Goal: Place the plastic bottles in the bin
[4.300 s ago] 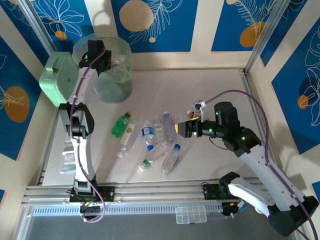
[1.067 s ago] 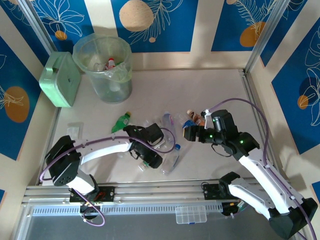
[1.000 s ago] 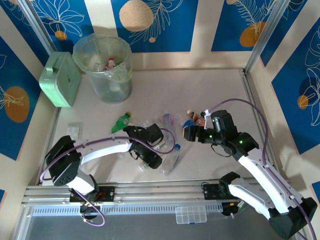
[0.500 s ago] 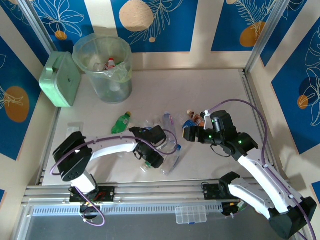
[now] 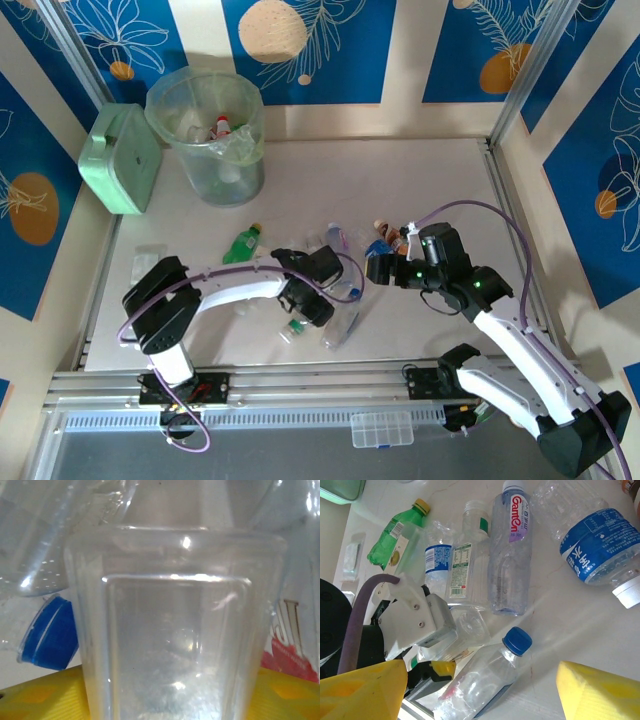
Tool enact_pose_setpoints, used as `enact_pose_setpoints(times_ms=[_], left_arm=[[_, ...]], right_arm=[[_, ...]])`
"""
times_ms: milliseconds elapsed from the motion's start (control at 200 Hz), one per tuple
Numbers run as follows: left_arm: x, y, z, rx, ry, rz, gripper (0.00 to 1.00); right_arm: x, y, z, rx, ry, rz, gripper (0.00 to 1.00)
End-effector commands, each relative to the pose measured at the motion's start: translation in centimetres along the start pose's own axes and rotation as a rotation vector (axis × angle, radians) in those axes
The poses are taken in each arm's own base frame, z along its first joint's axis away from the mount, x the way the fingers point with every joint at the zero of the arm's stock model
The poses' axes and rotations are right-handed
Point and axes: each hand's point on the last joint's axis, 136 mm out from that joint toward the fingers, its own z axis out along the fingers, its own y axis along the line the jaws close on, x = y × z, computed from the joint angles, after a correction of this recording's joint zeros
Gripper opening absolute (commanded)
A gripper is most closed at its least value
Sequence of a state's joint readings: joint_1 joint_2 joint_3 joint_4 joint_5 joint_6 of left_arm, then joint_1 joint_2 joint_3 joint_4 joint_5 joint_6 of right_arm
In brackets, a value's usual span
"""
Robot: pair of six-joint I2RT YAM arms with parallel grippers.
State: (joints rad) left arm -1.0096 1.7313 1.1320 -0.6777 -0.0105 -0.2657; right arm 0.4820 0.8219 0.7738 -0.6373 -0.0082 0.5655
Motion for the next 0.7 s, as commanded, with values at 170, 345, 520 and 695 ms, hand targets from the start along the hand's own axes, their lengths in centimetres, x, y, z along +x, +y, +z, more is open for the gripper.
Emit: enact_pose_setpoints(times_ms=[170,345,520,695], left_arm=[[-0.6,0.6,-0.3,-0.048,-0.003,0.011,0.59],[-0.5,0.8,-1.3,-0.057,-0.013,0.021,0.57],[-0.8,0.6,-3.8,-0.042,-0.052,0.063,0.56],[-1.9,0.6,-7.8,-0.045,-0.131,0.126,0.47]], right_arm=[[0.2,-0.1,-0.2,-0.016,-0.005,-0.009,0.79],[-0.1,0.1,-0.3,-0.023,-0.012,-0.008,0.79],[-0.5,0.5,-0.9,-0.029,-0.024,-0.015,0.79],[-1.1,1.2,-1.8,-0.05,-0.051,-0.022,0.79]])
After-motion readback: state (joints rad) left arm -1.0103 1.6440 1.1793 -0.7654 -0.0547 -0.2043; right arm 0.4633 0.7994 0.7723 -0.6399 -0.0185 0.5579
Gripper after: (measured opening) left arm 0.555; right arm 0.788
